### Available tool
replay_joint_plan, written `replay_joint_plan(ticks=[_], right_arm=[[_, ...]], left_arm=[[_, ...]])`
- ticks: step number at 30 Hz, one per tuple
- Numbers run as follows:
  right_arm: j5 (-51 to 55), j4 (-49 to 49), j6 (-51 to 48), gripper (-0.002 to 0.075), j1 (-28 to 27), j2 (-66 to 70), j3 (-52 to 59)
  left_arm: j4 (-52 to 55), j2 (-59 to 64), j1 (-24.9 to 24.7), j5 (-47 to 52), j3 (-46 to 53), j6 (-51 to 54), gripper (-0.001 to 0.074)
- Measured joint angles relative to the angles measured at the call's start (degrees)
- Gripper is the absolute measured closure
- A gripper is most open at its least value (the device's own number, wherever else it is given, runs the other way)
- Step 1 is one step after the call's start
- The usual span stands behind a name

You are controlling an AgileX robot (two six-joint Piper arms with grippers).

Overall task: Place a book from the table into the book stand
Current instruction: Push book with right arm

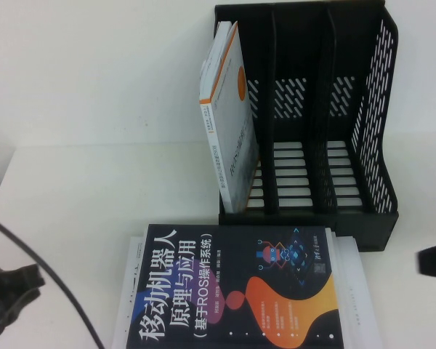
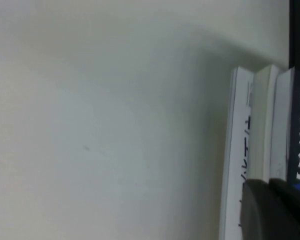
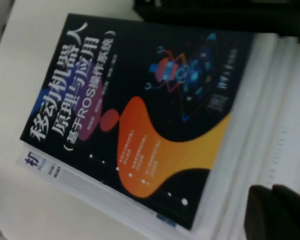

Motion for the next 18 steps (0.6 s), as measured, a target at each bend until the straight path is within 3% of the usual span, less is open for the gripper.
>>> replay_joint_plan(ticks=[11,18], right_arm=[[-12.71,3.32,-4.58,0.0726,15.01,18.81,0.00],[-16.40,3.22,-4.70,0.0726,16.38,25.10,-0.10]], left_arm=[[-10.19,6.84,0.00,0.90,-0.10,8.59,0.0737],[-10.82,6.84,0.00,0.90,-0.10,10.52,0.0737]])
